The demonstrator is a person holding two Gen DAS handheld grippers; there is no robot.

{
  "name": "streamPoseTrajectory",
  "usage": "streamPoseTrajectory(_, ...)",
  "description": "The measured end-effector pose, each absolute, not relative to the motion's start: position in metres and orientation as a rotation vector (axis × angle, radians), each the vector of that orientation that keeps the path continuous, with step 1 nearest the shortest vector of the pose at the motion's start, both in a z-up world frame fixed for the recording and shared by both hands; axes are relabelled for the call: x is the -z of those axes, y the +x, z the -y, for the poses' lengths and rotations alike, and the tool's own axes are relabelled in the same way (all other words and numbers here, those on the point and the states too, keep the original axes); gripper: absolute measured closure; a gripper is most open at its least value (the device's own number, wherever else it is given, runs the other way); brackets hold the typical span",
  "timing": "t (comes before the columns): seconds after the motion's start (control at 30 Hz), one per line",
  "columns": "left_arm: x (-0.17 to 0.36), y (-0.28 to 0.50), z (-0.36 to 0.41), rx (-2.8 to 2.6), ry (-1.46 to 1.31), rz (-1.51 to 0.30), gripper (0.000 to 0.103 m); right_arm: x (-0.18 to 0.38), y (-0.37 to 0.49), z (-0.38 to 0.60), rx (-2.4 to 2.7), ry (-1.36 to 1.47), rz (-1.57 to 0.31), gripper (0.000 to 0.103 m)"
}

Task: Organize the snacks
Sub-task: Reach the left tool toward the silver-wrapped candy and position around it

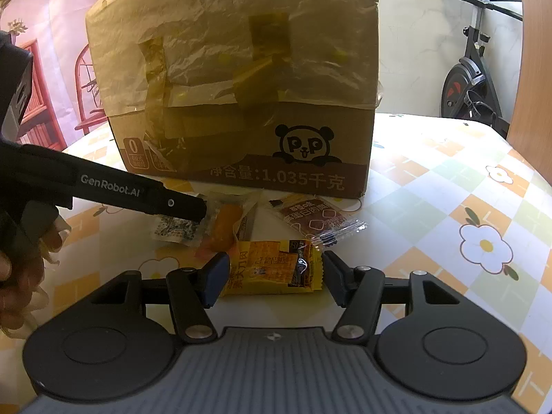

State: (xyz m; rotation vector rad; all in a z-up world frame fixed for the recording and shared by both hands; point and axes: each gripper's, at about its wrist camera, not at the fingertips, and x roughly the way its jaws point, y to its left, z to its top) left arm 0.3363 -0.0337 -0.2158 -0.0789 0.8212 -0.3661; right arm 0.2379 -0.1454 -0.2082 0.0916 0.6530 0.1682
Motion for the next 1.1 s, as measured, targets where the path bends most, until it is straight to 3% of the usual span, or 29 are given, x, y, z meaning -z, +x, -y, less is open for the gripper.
streamPoseTrajectory(0.07,0.216,0.336,0.032,0.376,-0.100,-0.828,0.064,0.208,0.238,0.145,-0.168,0.091,-0.653,0.042)
streamPoseTrajectory(0.33,0.218,0.330,0.041,0.366,-0.074,-0.819,0.065,0.208,0.238,0.146,-0.171,0.091,-0.654,0.041)
streamPoseTrajectory(0.4,0.217,0.330,0.040,0.379,-0.084,-0.813,0.077,0.208,0.238,0.147,-0.172,0.092,-0.654,0.041)
streamPoseTrajectory(0.43,0.216,0.328,0.039,0.394,-0.086,-0.808,0.092,0.208,0.238,0.147,-0.172,0.092,-0.654,0.041)
streamPoseTrajectory(0.47,0.215,0.327,0.039,0.412,-0.082,-0.815,0.100,0.208,0.238,0.146,-0.172,0.092,-0.654,0.041)
streamPoseTrajectory(1.1,0.205,0.297,-0.008,0.306,-0.072,-0.815,0.100,0.209,0.239,0.146,-0.173,0.090,-0.654,0.041)
